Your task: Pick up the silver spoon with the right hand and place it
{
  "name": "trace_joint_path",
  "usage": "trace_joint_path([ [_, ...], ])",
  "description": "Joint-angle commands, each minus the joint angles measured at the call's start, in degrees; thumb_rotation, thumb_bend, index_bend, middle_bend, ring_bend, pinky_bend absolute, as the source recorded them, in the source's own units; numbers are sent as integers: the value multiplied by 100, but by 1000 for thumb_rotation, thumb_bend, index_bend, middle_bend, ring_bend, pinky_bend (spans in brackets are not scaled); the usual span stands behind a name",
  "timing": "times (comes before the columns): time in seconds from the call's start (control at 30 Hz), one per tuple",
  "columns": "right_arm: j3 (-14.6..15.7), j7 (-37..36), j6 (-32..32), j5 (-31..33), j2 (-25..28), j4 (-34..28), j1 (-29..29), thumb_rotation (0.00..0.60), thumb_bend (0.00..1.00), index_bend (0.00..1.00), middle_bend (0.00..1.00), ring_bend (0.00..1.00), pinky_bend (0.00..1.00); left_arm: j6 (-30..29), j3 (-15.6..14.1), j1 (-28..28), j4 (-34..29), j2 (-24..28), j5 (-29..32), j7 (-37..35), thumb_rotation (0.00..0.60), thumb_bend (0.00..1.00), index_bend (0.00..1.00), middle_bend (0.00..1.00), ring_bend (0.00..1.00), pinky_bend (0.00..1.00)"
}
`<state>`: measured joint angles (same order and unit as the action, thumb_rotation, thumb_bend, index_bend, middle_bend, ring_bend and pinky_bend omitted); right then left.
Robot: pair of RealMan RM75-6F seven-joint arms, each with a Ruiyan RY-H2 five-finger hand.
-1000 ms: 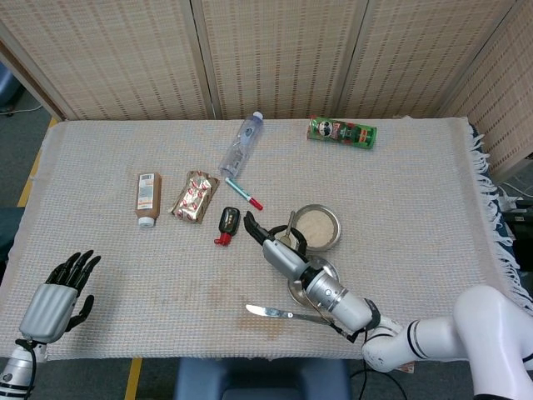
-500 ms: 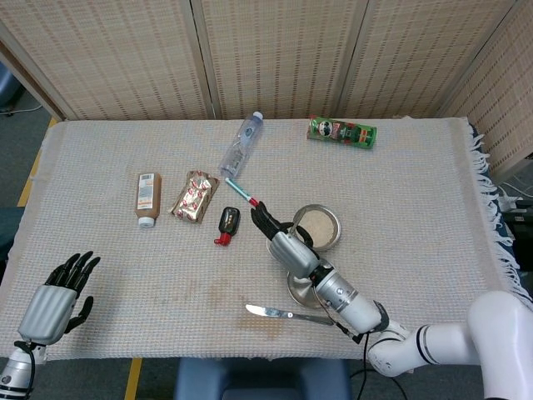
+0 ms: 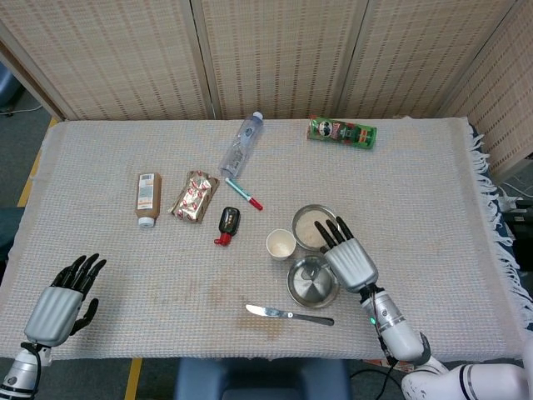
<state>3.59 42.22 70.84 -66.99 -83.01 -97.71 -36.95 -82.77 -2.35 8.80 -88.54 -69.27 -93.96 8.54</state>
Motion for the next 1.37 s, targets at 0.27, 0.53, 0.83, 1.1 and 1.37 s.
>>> trace_joint_path([
  [0.27, 146, -112, -260, -370, -666, 916, 270, 600, 347, 514, 0, 0, 0, -9, -23, 8, 15, 16, -58, -59, 600, 512, 0, 0, 0, 197],
  [0.53, 32, 66, -377, -478, -881, 1065, 316, 600, 288, 252, 0, 0, 0, -39, -37, -1, 16, 28, -92, -70, 600, 536, 0, 0, 0, 198],
  [0.83, -38, -584, 532, -955, -88, 257, 871, 600, 220, 199, 0, 0, 0, -116, -26, -32, 36, 54, -96, -166, 600, 532, 0, 0, 0, 199],
  [1.1, 383, -2157, 1916, -1700, 93, 1008, 2070, 600, 199, 142, 0, 0, 0, -518, 63, -47, 319, -53, -338, -595, 600, 469, 0, 0, 0, 209],
  [1.37, 141, -2185, 1676, -1527, 413, 892, 2194, 600, 173, 81, 0, 0, 0, -533, 93, -62, 378, -90, -281, -563, 600, 456, 0, 0, 0, 203],
])
